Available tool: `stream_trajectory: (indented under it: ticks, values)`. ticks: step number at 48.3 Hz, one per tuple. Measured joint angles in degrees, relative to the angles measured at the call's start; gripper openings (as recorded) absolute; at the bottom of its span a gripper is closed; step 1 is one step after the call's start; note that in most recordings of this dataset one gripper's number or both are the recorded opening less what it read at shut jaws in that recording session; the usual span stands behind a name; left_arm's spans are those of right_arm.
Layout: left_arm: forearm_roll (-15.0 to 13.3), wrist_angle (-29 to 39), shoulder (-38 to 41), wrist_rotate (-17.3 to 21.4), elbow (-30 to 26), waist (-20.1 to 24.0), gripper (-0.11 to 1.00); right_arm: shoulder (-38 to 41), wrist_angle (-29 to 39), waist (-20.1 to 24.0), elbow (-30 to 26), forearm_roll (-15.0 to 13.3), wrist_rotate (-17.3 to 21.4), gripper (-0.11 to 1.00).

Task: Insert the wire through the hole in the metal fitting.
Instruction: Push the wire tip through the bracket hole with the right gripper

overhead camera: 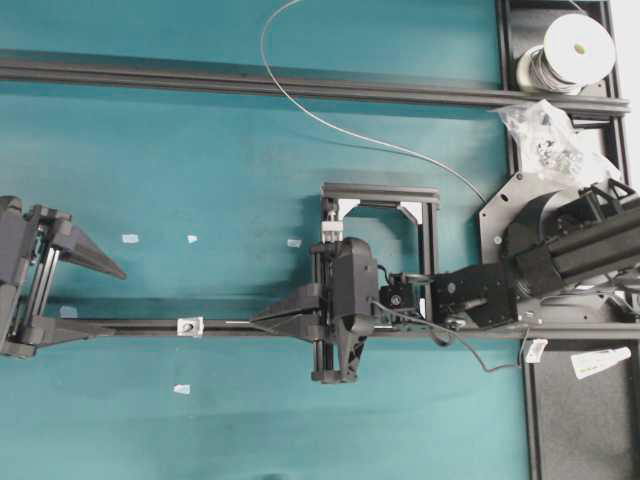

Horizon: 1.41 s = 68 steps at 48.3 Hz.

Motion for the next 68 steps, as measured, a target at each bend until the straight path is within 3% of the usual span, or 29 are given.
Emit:
stream_trajectory:
  ticks: [9,68]
  values:
    - [0.00,0.00,-0.09,0.00,0.00,-0.09,0.75,0.09,-1.14,0.53,-0.26,1.67,-1.49,-0.01]
    - [0.00,0.00,-0.09,0.00,-0.44,0.00,0.75,4.13,-3.16,0.53,-4.13,2.02,-1.67,-0.01]
